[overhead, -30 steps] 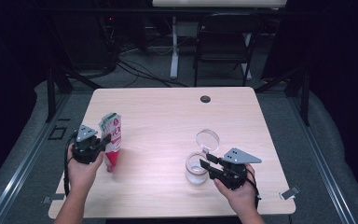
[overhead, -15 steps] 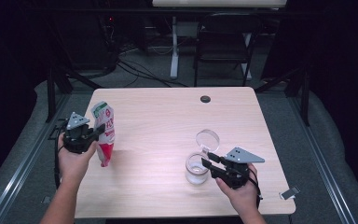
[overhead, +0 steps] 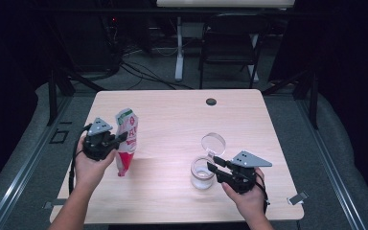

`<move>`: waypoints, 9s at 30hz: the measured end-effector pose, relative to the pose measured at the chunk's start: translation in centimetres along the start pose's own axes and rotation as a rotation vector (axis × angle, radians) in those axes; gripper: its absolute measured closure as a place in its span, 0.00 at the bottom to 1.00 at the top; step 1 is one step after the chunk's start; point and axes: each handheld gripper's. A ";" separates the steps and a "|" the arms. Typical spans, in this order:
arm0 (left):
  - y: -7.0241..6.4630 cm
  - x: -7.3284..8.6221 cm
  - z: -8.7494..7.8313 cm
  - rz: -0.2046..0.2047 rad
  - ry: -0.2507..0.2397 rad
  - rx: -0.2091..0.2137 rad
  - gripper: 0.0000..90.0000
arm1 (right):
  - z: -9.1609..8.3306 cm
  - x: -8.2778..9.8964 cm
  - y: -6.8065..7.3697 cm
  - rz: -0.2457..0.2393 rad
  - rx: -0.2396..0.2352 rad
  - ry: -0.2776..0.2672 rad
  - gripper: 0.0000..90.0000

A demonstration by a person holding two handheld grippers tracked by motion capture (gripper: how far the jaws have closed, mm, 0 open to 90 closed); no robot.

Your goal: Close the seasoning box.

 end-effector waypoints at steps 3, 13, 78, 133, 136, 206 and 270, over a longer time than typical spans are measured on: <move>-1.6 -0.4 0.6 0.026 -0.001 0.044 1.00 | -0.1 0.0 -0.1 0.002 0.002 0.001 0.72; -6.0 -1.4 2.3 0.105 0.001 0.155 1.00 | -0.1 0.0 -0.1 -0.001 0.007 -0.002 0.72; -8.9 6.0 2.9 0.110 0.022 0.409 1.00 | 6.7 -1.9 4.3 -0.162 -0.228 0.154 0.85; -9.4 9.2 3.6 0.036 0.002 0.280 0.42 | 7.4 -2.2 5.9 -0.175 -0.244 0.163 1.00; -9.6 9.6 4.0 0.039 0.008 0.265 0.36 | 7.4 -2.2 5.8 -0.178 -0.249 0.165 1.00; -10.8 12.2 8.2 0.067 0.124 0.157 0.50 | 7.0 -1.3 5.4 -0.154 -0.274 0.152 1.00; -9.4 5.2 7.1 0.235 0.107 0.097 0.67 | 2.9 -5.8 3.1 -0.335 -0.234 0.148 0.68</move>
Point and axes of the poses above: each handheld gripper's, and its own axes: z roughly forward along the jaws, x roughly out of its underside, y roughly to its left, and after that the axes turned 5 degrees about -x, right-handed
